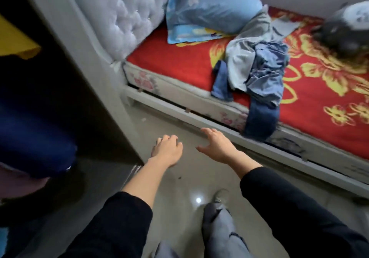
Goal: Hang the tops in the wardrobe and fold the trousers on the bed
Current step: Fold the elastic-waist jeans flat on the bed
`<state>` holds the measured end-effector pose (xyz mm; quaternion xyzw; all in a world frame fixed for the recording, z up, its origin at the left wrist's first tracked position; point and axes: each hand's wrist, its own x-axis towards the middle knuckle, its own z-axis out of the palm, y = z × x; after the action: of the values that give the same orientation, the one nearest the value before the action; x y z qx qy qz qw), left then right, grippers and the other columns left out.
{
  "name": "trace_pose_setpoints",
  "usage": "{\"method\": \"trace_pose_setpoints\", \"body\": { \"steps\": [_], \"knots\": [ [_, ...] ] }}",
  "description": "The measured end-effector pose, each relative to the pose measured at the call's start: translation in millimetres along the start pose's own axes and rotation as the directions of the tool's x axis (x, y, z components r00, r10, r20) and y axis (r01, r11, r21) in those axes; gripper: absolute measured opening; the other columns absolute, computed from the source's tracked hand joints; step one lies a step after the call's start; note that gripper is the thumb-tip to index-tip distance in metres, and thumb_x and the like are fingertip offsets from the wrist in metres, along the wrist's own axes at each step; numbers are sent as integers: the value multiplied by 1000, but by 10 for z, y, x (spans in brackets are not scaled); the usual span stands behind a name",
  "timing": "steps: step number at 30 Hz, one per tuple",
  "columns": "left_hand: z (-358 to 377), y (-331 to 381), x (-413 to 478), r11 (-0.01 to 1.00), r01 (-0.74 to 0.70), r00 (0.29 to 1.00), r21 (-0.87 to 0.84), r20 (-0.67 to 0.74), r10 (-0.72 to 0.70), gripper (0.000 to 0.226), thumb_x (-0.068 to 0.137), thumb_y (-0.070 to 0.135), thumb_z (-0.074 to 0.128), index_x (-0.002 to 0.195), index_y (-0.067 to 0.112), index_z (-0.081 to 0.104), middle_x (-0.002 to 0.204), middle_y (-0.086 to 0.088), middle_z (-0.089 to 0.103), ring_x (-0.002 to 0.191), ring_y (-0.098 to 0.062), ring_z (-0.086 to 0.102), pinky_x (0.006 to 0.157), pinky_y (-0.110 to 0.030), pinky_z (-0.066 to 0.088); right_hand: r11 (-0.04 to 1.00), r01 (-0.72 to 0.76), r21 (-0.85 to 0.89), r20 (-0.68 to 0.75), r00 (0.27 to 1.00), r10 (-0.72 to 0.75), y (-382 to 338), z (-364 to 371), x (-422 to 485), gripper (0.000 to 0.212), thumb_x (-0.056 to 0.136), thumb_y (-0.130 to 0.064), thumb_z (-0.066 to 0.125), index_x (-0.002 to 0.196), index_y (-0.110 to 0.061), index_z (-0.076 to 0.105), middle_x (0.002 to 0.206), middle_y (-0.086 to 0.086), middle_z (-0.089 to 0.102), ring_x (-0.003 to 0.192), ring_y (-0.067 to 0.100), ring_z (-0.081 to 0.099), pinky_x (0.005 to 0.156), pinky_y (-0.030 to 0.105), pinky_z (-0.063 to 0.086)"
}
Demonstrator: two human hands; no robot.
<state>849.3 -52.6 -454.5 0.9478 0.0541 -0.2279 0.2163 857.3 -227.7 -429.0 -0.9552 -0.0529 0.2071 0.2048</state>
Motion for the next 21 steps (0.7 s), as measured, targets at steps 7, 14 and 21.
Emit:
{"method": "trace_pose_setpoints", "body": {
  "steps": [7,14,21],
  "knots": [
    [120,1666,913,990,-123,989,64,86,117,40,99,34,34,134,18,45,139,-10,42,129,-29,35,106,-40,34,977,-177,115,-22,983,181,1434,-897,387,73,87,-41,64,148,-17,32,145,8,42,131,24,41,106,35,38],
    [148,3057,1724,967,-255,964,20,85,252,42,99,31,35,137,16,42,143,-9,39,130,-29,34,107,-42,33,942,-297,157,-67,948,310,2573,-1797,854,72,87,-37,63,148,-14,30,147,10,40,133,27,39,104,35,38],
    [94,3783,2707,960,-278,954,44,127,271,43,98,30,36,138,16,41,144,-9,39,129,-29,35,106,-41,34,921,-324,216,-63,937,344,3203,-2292,1669,72,87,-36,61,148,-15,30,148,8,39,132,25,41,103,35,40]
  ]
}}
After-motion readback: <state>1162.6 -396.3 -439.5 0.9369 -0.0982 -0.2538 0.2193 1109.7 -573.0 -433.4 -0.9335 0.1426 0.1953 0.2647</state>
